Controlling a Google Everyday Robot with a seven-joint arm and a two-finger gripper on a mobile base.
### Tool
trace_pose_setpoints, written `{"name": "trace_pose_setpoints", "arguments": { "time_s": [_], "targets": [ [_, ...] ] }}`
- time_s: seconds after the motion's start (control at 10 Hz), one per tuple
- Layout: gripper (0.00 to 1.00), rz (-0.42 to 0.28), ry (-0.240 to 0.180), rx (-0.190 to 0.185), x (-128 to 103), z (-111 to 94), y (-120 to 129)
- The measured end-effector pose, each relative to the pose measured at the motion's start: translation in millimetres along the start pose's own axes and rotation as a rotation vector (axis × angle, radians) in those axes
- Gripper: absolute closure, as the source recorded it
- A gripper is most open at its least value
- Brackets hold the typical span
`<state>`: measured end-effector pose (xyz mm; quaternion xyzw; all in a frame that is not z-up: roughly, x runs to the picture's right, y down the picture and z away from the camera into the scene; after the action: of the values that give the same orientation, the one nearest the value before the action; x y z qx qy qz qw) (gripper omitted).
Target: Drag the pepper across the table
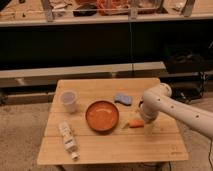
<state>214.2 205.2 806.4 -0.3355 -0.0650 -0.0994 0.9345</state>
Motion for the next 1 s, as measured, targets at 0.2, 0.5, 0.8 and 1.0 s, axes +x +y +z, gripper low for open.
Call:
{"name": "trace_pose_setpoints", "arguments": {
  "time_s": [0.2, 0.5, 0.8, 1.0],
  "targets": [
    [0.20, 0.009, -0.004, 0.000, 0, 10, -2],
    [0.20, 0.020, -0.008, -0.002, 0, 15, -6],
    [0.20, 0.017, -0.011, 0.000, 0, 20, -10],
    [0.20, 0.021, -0.015, -0.001, 0, 24, -13]
  ]
}}
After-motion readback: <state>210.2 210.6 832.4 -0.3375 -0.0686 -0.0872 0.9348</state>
